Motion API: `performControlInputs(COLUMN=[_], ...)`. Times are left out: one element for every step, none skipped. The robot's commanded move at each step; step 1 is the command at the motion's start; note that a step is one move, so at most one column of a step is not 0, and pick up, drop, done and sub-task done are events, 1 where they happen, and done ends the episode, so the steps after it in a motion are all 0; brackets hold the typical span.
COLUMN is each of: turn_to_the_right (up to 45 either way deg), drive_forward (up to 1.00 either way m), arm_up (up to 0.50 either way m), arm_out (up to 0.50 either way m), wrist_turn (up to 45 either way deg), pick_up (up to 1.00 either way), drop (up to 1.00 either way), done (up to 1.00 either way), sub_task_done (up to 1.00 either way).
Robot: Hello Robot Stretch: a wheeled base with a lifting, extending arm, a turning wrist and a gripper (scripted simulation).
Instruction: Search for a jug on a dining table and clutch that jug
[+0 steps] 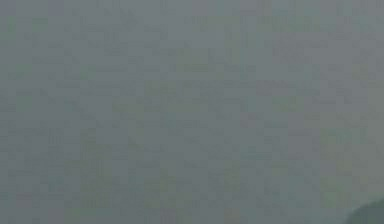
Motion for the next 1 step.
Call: performControlInputs(turn_to_the_right=[0.0], drive_forward=[0.00], arm_up=[0.00], arm_out=[0.00], wrist_turn=[0.0], pick_up=[1.00], drop=[0.00], done=[0.00], sub_task_done=[0.00])
